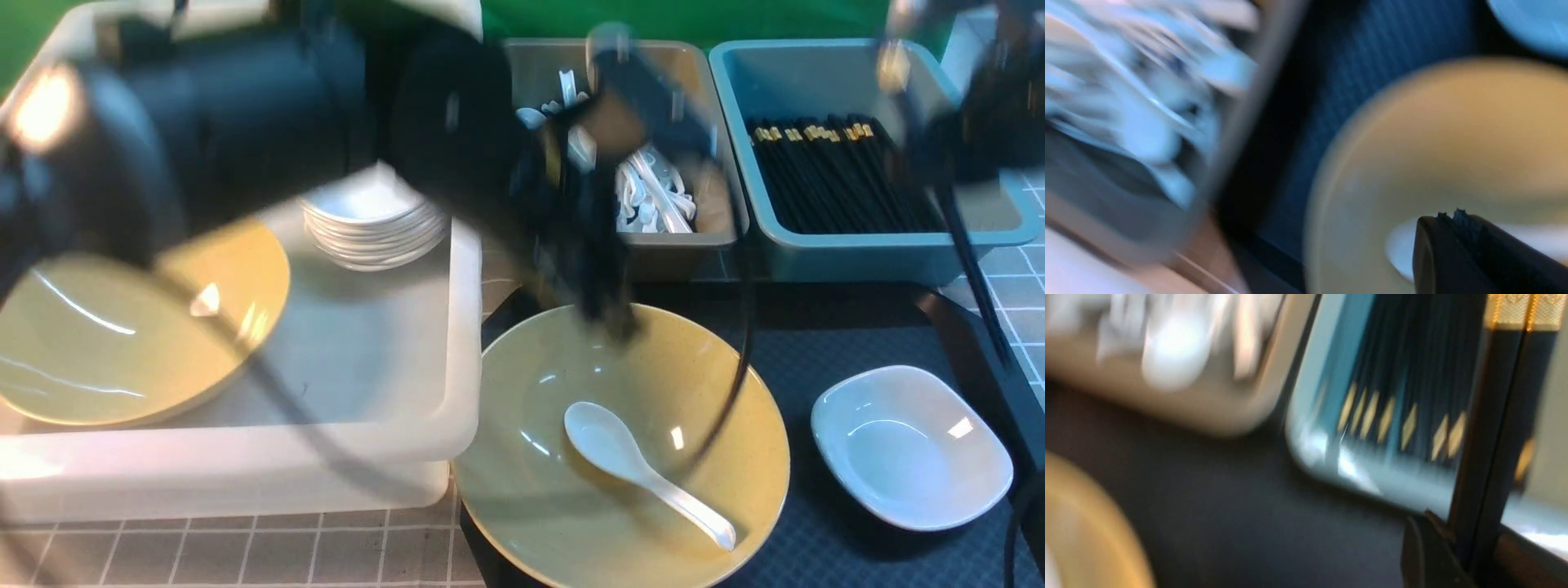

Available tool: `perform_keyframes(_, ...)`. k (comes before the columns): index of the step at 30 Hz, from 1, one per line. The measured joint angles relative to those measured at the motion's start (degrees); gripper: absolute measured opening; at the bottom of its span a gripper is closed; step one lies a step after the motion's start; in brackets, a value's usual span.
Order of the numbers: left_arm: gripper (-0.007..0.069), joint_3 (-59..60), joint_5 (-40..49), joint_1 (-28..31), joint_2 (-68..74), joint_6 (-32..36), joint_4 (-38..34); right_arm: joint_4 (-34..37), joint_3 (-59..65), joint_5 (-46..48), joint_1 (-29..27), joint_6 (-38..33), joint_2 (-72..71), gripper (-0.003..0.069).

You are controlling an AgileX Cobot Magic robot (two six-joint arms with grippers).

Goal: On grey table put chopsticks spoon bowls plates into blue grey white boxes.

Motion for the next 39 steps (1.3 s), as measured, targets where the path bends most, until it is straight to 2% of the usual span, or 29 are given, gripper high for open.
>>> perform_keyframes(4, -0.0011, -6.82, -0.67, 2.89, 1.53, -0.06, 0.0, -0.03, -10.84, -6.4, -2.93, 5.07, 7.51, 0.0114)
perform_keyframes(9, -0.0011, -7.83, -0.8, 3.9, 1.53, -0.06, 0.2, -0.07, -23.56, -11.63, -5.04, 9.86, 19.54, 0.0114)
perform_keyframes(13, -0.0011, -7.83, 1.0, 3.9, 1.53, -0.06, 0.42, -0.16, -31.01, -10.54, -5.22, 10.47, 28.53, 0.0114)
perform_keyframes(16, -0.0011, -7.83, 4.33, 3.9, 1.53, -0.06, 0.42, -0.1, -35.64, -5.96, -5.22, 10.51, 34.08, 0.0127)
perform_keyframes(18, -0.0011, -7.83, 7.44, 3.9, 1.16, -0.06, 0.47, -0.1, -37.66, -0.94, -5.22, 9.47, 36.94, 0.016)
perform_keyframes(20, -0.0011, -7.2, 9.72, 3.9, 0.21, -0.06, 0.85, 0.03, -38.92, 4.39, -5.22, 8.39, 38.82, 0.0253)
perform_keyframes(21, -0.0011, -6.39, 10.37, 3.9, -0.71, -0.06, 1.19, 0.03, -39.09, 4.89, -5.22, 8.3, 38.88, 0.0262)
perform_keyframes(22, -0.0011, -5.14, 10.53, 3.9, -1.83, -0.08, 1.47, 0.03, -39.91, 8.88, -5.22, 7.15, 38.96, 0.0331)
perform_keyframes(23, -0.0011, -3.51, 10.45, 3.9, -3.14, -0.21, 1.8, 0.11, -40.61, 11.52, -5.22, 5.95, 38.77, 0.037)
perform_keyframes(26, -0.0011, 3.71, 9.47, 3.9, -8.99, -1.9, 2.92, 0.36, -43.49, 21.31, -4.76, 0.16, 36.88, 0.0458)
perform_keyframes(27, -0.0011, 6.59, 8.87, 3.9, -11.06, -2.74, 3.7, 0.22, -44.18, 24.77, -4.38, -2.08, 35.67, 0.0471)
perform_keyframes(32, -0.0011, 16.31, 7.5, 3.9, -20.24, -6.75, 5.42, 1.31, -42.28, 24.95, -0.49, -5.96, 29.27, 0.0483)
perform_keyframes(39, -0.0011, 31.53, 5.89, 3.9, -34.09, -11.45, 5.72, 3.15, -26.35, 24.95, 13.9, -9.96, 15.3, 0.0485)
